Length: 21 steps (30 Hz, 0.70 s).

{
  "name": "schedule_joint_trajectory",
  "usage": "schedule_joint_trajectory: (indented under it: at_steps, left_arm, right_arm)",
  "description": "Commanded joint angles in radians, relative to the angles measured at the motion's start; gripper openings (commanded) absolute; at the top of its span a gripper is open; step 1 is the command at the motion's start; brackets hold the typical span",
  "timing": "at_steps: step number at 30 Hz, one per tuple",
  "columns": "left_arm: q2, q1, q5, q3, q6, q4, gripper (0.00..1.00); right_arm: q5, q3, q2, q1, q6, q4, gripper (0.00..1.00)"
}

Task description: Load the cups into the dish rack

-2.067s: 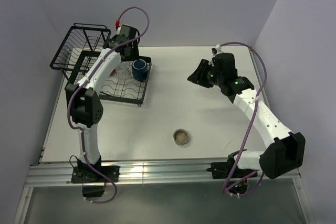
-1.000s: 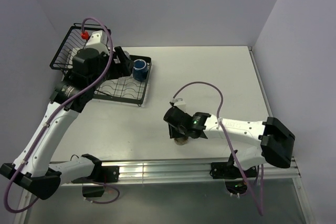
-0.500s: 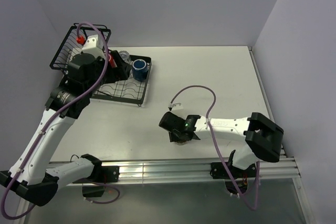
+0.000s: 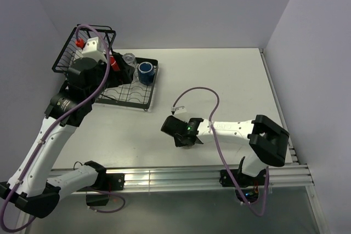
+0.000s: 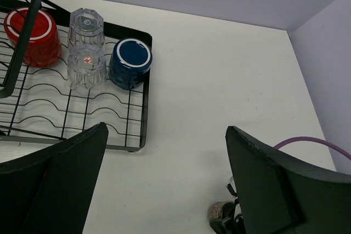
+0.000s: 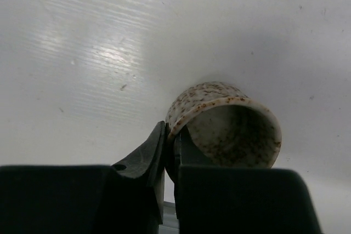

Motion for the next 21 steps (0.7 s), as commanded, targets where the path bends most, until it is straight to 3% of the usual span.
schedule_joint_trajectory:
  at_steps: [1, 5, 8, 12, 15, 21]
  left_arm:
    - [-0.025, 0.016, 0.011, -0.018, 0.020, 0.033, 0.96]
    - [-0.041, 0.075, 0.187, -0.069, 0.009, 0.121, 0.99]
    - [-0.060, 0.138, 0.397, -0.135, -0.015, 0.246, 0.98]
    - [-0.106, 0.157, 0.552, -0.265, -0.063, 0.456, 0.99]
    - [-0.095, 0.160, 0.637, -0.299, -0.159, 0.578, 0.99]
    - [0.011, 0.160, 0.752, -0.320, -0.307, 0.752, 0.99]
  right_arm:
    - [0.051, 0.089, -0.018, 0.002, -0.026, -0.031, 0.00]
    - [-0.031, 0.135, -0.113, -0.091, -0.111, 0.010, 0.00]
    - [-0.232, 0.146, -0.221, -0.189, -0.160, 0.095, 0.00]
    - [-0.517, 0.180, -0.337, -0.415, -0.181, 0.167, 0.00]
    - [-0.797, 0.224, -0.389, -0.510, -0.178, 0.248, 0.00]
    - [-1.017, 0.244, -0.469, -0.572, -0.154, 0.411, 0.00]
